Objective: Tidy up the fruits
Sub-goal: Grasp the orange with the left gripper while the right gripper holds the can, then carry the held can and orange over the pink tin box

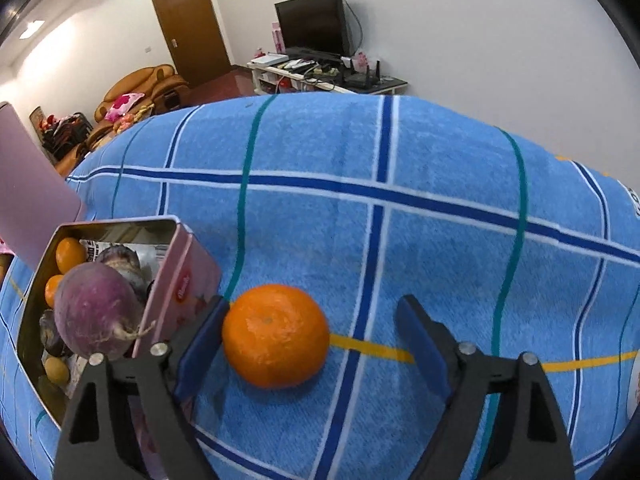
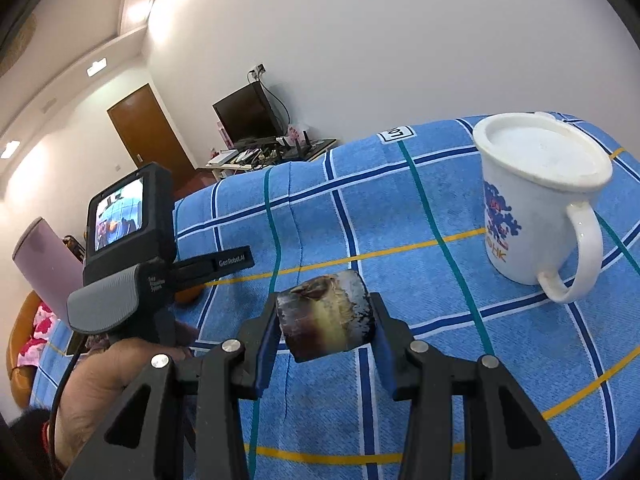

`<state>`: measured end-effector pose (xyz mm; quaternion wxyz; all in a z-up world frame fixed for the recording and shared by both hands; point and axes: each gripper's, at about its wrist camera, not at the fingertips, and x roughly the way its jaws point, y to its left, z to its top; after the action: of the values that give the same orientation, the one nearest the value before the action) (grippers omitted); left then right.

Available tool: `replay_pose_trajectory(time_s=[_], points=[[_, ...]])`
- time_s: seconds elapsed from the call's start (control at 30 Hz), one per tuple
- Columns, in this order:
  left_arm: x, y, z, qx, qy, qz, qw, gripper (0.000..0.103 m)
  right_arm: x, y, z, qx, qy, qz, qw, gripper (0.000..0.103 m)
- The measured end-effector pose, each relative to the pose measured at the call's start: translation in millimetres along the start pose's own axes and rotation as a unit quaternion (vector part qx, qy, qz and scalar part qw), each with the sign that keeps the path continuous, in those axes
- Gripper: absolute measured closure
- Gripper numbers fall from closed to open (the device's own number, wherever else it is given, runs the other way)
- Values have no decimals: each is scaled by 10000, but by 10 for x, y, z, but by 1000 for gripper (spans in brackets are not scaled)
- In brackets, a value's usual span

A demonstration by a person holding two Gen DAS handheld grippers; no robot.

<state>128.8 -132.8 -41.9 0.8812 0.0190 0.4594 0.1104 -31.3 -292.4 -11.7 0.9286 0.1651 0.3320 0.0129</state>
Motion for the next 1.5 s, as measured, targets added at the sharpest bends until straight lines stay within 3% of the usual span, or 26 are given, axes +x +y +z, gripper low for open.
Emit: replay_pose_trajectory(time_s=[0.03, 0.1, 0.2, 0.47, 0.53, 0.6, 0.8, 1.0, 1.23, 1.4, 1.5], points=[[-26, -15, -13, 33, 36, -122, 9999, 30, -5, -6, 4, 16, -9, -8, 10000, 60], [-74, -57, -65, 88, 146, -513, 9985, 36, -27, -24, 16, 51, -34, -32, 10000, 60], [-135, -147, -106, 344, 108, -617, 9974, 36, -49, -62, 24, 112, -59, -62, 9999, 60], [-126, -140, -134, 349, -221, -897, 9951, 36, -33, -50, 6, 72, -53, -170, 9998, 60], [-120, -102, -126, 363, -238, -1154, 9924, 54, -40, -50, 5, 77, -89, -173, 9998, 60], [-164, -130, -152, 605, -294, -1264, 9897, 63, -46, -45, 6, 40, -134, -212, 9997, 60], [-340, -11, -323, 750, -309, -1706, 9820, 64, -56, -34, -13, -100, -324, -398, 9986, 60], [-648, 291, -562, 756, -617, -1925, 9764, 64, -160, 25, -25, -272, -745, -354, 9962, 59], [-986, 709, -937, 897, -1249, -1670, 9739, 64, -324, 156, -93, -499, -1207, -567, 9898, 59], [-1055, 1076, -1015, 870, -1506, -1494, 9734, 64, -440, 313, -223, -726, -1317, -754, 9857, 59], [-1084, 1223, -1070, 907, -1560, -1650, 9696, 64, -525, 413, -324, -816, -1339, -800, 9844, 59]])
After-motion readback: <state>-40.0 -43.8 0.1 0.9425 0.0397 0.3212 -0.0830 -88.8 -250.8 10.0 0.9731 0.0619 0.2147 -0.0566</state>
